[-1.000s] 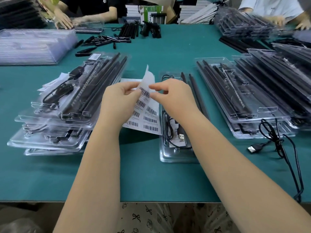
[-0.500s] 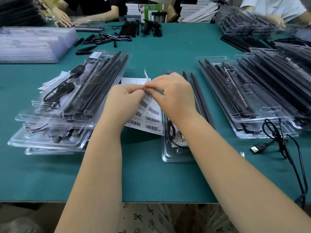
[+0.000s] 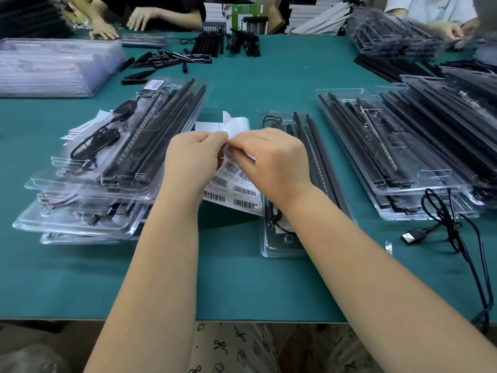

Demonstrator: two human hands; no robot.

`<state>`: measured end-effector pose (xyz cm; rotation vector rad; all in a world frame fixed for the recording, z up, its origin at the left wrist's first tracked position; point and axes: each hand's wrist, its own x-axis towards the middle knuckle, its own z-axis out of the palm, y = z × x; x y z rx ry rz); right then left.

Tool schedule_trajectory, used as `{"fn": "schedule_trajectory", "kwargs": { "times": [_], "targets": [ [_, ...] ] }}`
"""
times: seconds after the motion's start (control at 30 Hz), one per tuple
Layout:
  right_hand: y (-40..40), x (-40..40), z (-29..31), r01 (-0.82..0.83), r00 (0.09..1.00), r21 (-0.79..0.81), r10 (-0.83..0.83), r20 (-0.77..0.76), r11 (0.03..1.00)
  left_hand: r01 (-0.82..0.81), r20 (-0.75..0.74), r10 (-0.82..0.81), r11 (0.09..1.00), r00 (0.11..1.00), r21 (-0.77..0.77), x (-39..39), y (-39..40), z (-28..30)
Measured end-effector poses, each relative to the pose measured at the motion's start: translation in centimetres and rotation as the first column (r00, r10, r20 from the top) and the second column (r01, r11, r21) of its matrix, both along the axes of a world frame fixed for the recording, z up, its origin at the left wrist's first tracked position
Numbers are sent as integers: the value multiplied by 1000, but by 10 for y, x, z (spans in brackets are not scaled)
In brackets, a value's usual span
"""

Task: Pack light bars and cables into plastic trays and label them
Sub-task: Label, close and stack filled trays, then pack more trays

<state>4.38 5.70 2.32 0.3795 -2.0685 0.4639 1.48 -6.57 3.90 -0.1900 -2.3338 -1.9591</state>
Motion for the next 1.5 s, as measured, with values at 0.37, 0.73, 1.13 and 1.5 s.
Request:
{"fn": "schedule_trajectory", "kwargs": {
  "times": [0.37,0.73,1.13,1.5],
  "targets": [
    [0,1,-5,-69,997,-50,70,23,996,-76,-101,61,984,993,-160,1,1,0],
    [1,12,1,-160,965,-233,201,166,959,-206,-219,138,923,966,-324,3,4,1],
    [56,-10,37,352,812,-877,359,460,327,-376,-622,-55,754,781,-538,22,29,-3],
    [74,-121,34,525,421,-135,-118,899,841,330,92,-557,345,826,-879,19,59,-37]
  ]
}}
